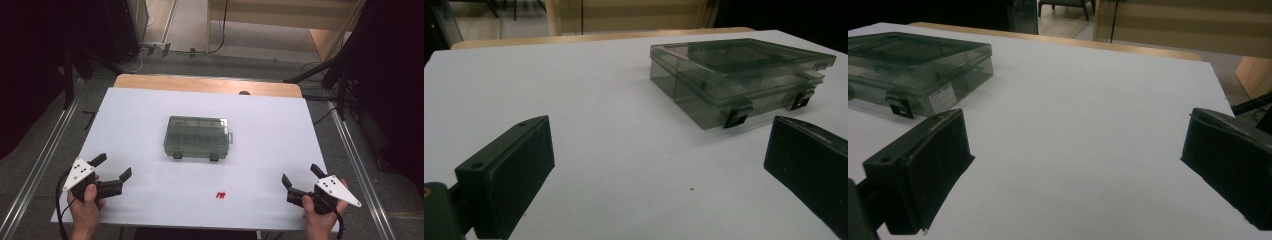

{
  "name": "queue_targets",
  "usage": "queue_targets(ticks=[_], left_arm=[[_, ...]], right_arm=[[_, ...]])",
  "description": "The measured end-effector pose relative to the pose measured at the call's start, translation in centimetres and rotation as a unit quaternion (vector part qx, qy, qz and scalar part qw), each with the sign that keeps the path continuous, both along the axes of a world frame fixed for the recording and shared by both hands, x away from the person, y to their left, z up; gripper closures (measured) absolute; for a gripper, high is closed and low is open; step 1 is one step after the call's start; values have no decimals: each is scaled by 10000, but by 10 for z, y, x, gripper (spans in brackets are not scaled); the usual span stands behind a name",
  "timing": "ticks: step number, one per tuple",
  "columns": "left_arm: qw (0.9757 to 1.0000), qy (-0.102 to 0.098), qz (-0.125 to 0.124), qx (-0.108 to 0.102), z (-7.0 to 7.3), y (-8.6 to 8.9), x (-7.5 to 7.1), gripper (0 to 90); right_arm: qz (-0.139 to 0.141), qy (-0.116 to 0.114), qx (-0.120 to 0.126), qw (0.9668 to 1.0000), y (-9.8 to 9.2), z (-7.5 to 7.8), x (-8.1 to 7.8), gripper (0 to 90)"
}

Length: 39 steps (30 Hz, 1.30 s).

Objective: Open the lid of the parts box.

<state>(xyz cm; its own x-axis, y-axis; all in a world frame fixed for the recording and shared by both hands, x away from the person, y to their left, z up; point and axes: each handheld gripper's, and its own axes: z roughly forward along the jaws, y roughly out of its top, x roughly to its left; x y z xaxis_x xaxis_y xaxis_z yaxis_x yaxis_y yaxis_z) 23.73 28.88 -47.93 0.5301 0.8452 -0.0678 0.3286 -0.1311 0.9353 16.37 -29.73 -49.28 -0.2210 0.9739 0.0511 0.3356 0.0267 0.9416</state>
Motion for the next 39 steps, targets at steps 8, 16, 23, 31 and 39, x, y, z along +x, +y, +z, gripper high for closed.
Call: queue_targets(ticks=[8,16,23,31,39], left_arm=[[9999,-30,-145,43,-1,-11,2,0],[9996,-1,-271,53,-2,-25,2,0],[9991,-12,-409,125,-2,-39,1,0],[9984,10,-560,113,-2,-55,-2,0],[9971,156,-738,16,-4,-68,-2,0]], right_arm=[[14,63,-21,10000,7,0,2,0],[216,33,-65,9997,21,2,5,0],[322,54,-14,9995,32,4,5,0],[503,43,-12,9987,44,5,6,0],[610,48,-33,9981,53,6,7,0]])
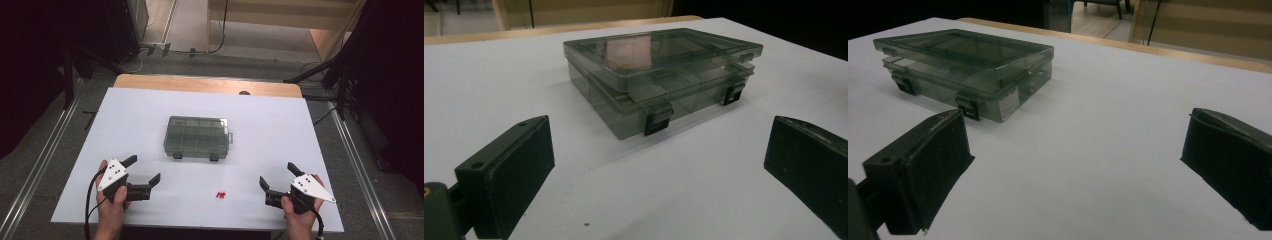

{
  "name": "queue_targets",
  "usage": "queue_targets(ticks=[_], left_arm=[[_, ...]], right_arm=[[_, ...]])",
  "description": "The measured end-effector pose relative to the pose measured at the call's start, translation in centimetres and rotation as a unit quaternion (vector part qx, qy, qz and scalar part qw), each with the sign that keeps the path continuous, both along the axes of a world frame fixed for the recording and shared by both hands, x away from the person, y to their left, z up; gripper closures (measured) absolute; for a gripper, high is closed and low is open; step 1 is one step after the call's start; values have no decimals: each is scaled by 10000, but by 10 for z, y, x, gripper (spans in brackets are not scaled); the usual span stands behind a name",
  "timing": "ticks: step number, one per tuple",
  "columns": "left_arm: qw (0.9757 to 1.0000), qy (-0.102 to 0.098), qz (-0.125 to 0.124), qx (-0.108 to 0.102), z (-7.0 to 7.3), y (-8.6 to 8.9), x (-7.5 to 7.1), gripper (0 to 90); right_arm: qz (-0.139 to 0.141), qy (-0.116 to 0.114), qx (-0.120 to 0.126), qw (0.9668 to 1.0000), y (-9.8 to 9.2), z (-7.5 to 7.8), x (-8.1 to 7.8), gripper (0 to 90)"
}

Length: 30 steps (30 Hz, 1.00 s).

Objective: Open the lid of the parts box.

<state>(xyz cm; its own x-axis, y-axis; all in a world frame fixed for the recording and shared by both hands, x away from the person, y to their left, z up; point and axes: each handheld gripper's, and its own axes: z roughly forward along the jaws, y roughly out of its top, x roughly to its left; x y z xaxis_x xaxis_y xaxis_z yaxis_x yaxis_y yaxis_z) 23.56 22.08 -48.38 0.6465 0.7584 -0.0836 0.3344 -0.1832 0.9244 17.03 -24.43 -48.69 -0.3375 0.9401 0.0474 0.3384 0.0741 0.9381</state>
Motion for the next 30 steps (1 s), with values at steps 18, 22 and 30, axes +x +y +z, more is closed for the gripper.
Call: queue_targets(ticks=[18,22,30], left_arm=[[9998,45,-143,122,0,-26,-4,0],[9998,11,-153,132,-1,-31,-4,0],[9984,194,-142,503,-5,-48,-3,0]], right_arm=[[499,143,63,9986,29,-1,1,96],[545,103,160,9983,36,0,1,151],[670,193,65,9975,66,0,12,556]])
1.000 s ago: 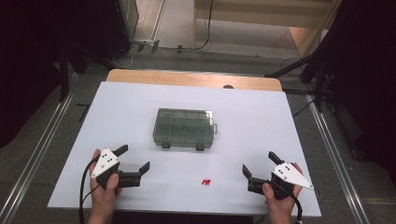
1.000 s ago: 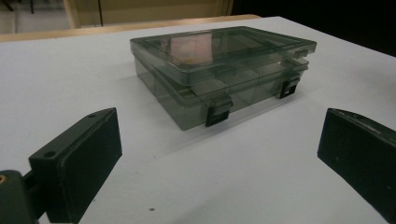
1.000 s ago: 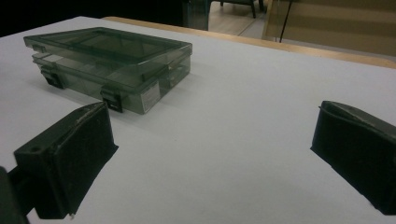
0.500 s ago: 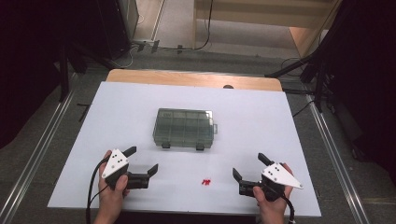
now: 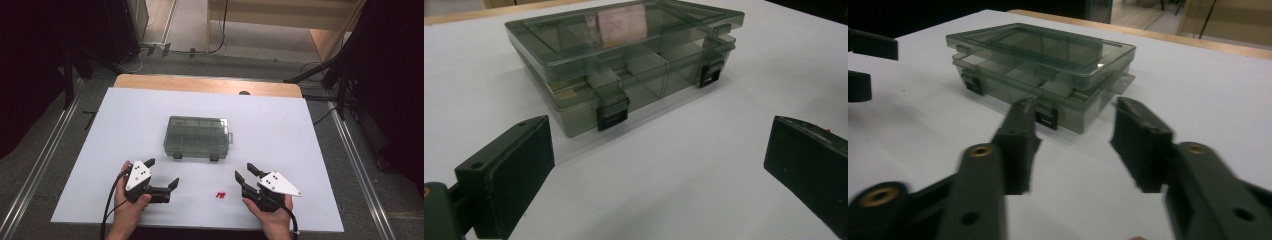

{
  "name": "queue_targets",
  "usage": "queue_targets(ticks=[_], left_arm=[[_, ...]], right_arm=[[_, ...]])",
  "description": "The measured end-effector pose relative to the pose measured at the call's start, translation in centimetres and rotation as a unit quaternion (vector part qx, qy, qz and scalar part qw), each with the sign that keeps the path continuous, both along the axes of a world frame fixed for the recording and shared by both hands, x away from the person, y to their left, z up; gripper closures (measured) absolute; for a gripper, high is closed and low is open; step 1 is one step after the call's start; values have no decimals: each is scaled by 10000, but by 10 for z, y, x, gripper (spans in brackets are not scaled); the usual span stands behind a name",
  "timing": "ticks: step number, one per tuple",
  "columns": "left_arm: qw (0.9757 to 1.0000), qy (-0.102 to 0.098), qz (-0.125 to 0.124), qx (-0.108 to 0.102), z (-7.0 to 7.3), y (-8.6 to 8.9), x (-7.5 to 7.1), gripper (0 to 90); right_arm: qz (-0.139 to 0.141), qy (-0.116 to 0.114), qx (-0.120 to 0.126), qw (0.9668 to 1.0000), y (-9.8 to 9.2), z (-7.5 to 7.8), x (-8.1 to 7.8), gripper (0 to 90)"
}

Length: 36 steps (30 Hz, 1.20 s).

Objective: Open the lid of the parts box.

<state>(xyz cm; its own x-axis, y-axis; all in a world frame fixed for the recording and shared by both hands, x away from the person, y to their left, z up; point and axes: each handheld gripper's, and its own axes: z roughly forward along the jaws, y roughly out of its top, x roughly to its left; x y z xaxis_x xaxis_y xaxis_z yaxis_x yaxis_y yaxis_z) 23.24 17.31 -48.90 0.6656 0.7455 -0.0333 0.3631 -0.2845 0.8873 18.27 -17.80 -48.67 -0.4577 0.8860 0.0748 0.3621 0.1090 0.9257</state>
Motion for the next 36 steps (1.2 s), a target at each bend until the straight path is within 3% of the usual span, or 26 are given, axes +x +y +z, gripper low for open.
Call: queue_targets(ticks=[2,3,4,5,7,8,11,13,16,18,19,21,23,24,25,27,28,29,32,36], left_arm=[[9998,113,-108,-119,-1,-3,1,0],[9998,113,-108,-119,-1,-3,1,0],[9996,145,-143,-189,-1,-3,2,0],[9995,188,-155,-220,-1,-3,3,0],[9992,233,-170,-264,-1,-4,5,0],[9993,235,-189,-223,-1,-5,6,0],[9994,265,-177,-110,-2,-7,9,0],[9995,278,-84,-110,-3,-8,11,66],[9993,365,8,-95,-4,-7,15,88],[9989,449,127,-92,-4,-5,18,171],[9986,494,137,-116,-4,-4,20,171],[9978,557,355,-83,-3,-1,23,339],[9970,610,474,-83,-3,2,27,375],[9968,576,549,-43,-3,3,29,429],[9963,577,629,13,-2,3,30,549],[9958,600,686,61,-2,6,33,602],[9953,619,734,82,-2,6,35,695],[9950,657,748,65,-2,7,37,695],[9942,766,750,94,-3,7,43,819],[9937,753,828,38,-3,7,48,876]], right_arm=[[101,69,-16,9999,4,-1,3,647],[101,69,-16,9999,4,-1,3,647],[220,251,-41,9994,7,-3,9,743],[220,251,-41,9994,7,-3,9,743],[260,503,36,9984,10,-6,16,806],[229,630,-38,9977,12,-8,23,863],[222,742,-123,9969,15,-9,31,900],[258,848,-233,9958,19,-10,44,900],[260,950,-234,9949,22,-11,52,900],[207,1079,-281,9935,26,-14,63,900],[207,1079,-281,9935,26,-14,63,900],[90,1126,-191,9934,26,-14,69,900],[89,1139,-169,9933,26,-13,70,900],[87,1149,-168,9932,26,-13,72,900],[80,1173,-191,9929,26,-13,74,900],[66,1171,-176,9929,26,-13,75,900],[53,1202,-221,9925,26,-12,77,900],[53,1202,-221,9925,26,-12,77,900],[22,1253,-289,9917,26,-11,81,900],[75,1289,-351,9910,28,-12,82,900]])
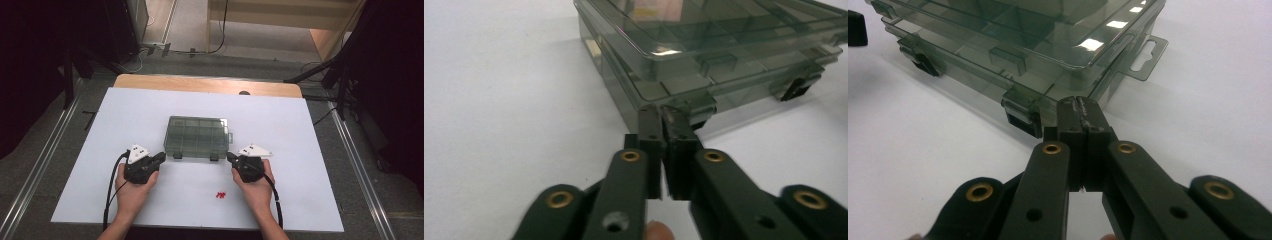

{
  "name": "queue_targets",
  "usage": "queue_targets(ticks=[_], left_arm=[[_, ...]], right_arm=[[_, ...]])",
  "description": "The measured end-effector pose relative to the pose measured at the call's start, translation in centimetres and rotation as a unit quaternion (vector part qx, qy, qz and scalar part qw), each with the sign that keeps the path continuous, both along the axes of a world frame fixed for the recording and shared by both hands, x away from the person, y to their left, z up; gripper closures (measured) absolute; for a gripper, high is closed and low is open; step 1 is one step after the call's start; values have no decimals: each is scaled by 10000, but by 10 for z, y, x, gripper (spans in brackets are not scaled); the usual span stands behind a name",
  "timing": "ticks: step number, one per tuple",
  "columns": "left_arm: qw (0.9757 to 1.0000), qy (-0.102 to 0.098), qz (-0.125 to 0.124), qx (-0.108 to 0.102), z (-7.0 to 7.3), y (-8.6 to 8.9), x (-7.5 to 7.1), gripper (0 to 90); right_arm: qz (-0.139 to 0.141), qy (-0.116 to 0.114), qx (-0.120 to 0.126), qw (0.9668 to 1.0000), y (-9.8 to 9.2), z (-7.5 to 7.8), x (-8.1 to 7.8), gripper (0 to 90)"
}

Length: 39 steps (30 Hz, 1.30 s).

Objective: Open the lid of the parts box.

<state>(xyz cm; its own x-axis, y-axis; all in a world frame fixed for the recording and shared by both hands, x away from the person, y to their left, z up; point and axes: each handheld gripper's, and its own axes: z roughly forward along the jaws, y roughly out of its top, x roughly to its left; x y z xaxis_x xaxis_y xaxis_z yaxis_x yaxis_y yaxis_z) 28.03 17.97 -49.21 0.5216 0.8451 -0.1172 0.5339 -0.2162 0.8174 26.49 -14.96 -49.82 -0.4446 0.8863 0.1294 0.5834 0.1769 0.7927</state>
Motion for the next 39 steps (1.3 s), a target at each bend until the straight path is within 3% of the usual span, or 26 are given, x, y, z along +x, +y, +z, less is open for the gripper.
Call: queue_targets(ticks=[4,7,20,39], left_arm=[[10000,8,24,-95,2,1,5,899],[10000,-19,-5,-31,3,0,7,899],[9997,-156,-96,-133,16,1,16,899],[9979,-573,-122,-287,34,-5,32,895]], right_arm=[[17,-11,10,10000,1,2,1,900],[15,-44,3,10000,1,5,3,900],[32,-174,113,9998,1,17,6,900],[3,-400,277,9988,1,38,17,900]])
